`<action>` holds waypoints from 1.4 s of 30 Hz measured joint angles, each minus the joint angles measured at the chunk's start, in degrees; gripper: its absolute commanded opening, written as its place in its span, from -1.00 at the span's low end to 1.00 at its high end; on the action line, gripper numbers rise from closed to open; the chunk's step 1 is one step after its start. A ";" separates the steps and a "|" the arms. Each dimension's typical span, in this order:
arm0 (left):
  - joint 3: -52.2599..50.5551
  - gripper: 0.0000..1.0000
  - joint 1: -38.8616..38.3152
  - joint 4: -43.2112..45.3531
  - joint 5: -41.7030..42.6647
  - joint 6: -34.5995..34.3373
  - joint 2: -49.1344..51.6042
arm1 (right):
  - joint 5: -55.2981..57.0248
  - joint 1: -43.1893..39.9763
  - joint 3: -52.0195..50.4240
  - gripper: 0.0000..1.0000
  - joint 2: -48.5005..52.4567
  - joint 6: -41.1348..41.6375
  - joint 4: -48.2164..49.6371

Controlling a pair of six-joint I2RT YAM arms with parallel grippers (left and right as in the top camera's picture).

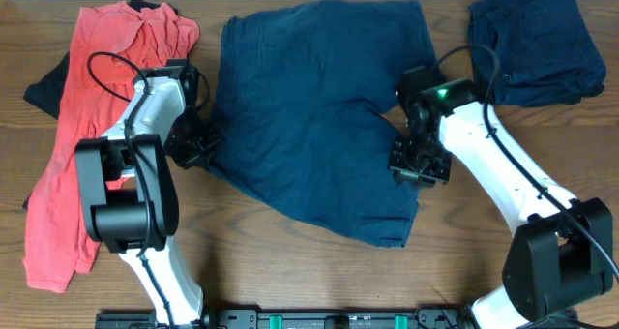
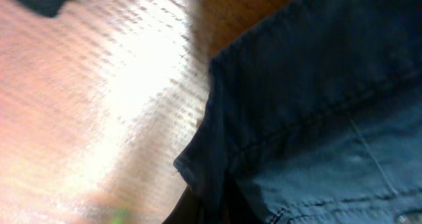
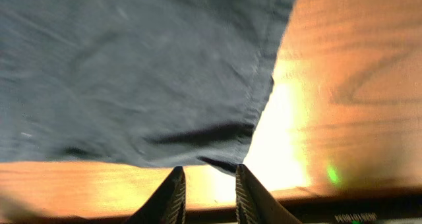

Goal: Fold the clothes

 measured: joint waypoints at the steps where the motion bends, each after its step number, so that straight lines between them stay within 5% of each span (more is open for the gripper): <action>1: -0.09 -0.88 -0.09 -0.02 -0.07 -0.33 -0.90 | 0.02 0.35 -0.59 -0.42 0.00 -0.02 -0.26; 11: -3.30 -0.88 -4.63 -0.48 -3.50 -3.89 -13.35 | -0.31 9.77 -5.16 0.36 -3.30 0.48 -0.50; 17: -6.36 -0.88 -8.48 -0.39 -6.88 -6.67 -14.29 | 0.00 15.39 -11.23 0.38 -7.85 1.66 3.08; 22: -7.41 -0.87 -9.14 -0.26 -8.09 -8.44 -14.29 | 2.82 18.27 -20.37 0.06 -7.85 8.46 8.17; 27: -7.41 -0.88 -9.14 0.13 -8.61 -10.43 -14.29 | 5.60 17.88 -26.32 0.00 -7.76 19.10 9.51; 32: -7.41 -0.88 -9.14 1.40 -8.76 -11.47 -14.29 | 9.18 17.73 -26.73 0.12 -7.76 28.79 10.82; 38: -7.41 -0.88 -9.14 2.47 -8.81 -11.63 -14.29 | 13.11 17.73 -26.80 0.53 -7.76 32.57 16.96; 42: -7.41 -0.88 -9.14 2.49 -8.83 -11.63 -14.29 | 14.49 17.73 -26.88 0.61 -7.76 32.09 20.13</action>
